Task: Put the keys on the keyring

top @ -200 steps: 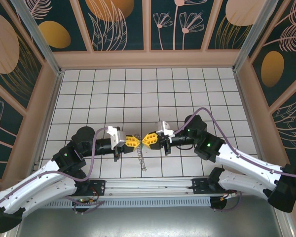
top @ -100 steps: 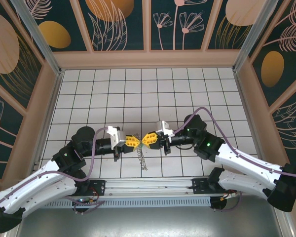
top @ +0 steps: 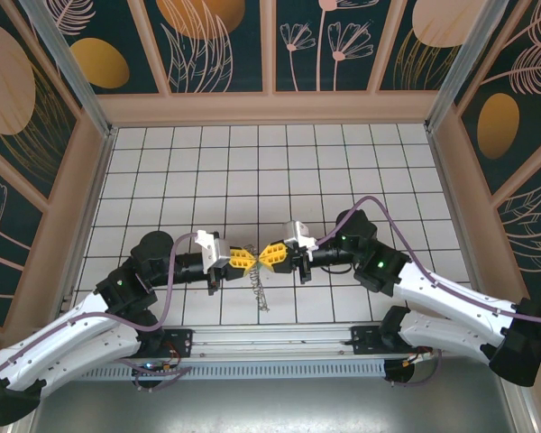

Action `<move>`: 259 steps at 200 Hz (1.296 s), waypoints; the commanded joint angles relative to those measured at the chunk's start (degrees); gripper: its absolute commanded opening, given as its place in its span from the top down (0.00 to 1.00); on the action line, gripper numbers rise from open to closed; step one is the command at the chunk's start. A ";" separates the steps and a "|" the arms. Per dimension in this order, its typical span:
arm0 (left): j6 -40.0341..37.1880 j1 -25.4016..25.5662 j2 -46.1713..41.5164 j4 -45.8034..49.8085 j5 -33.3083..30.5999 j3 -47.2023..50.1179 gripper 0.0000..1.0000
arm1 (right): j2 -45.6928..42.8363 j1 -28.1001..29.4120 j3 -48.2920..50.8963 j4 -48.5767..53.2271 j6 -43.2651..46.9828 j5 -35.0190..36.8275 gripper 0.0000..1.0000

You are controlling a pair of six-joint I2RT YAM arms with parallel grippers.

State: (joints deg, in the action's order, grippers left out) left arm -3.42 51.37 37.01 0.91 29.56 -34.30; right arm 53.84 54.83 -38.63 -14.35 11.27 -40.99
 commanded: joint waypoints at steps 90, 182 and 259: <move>-1.06 0.21 0.50 -2.20 0.51 -1.47 1.00 | 0.73 2.21 -2.31 -6.65 -1.07 -2.16 1.00; -1.06 0.17 0.48 -2.23 0.58 -1.46 1.00 | 1.71 2.21 -2.78 -7.27 -1.57 -2.87 1.00; -1.12 0.21 0.66 -2.17 1.32 -1.55 1.00 | 2.04 2.22 -3.15 -7.33 -1.96 -2.77 1.00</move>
State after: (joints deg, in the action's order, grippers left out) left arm -3.42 51.22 36.75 1.58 29.58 -34.33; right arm 54.54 55.13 -38.63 -15.62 10.15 -41.21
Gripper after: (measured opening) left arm 0.045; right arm 0.039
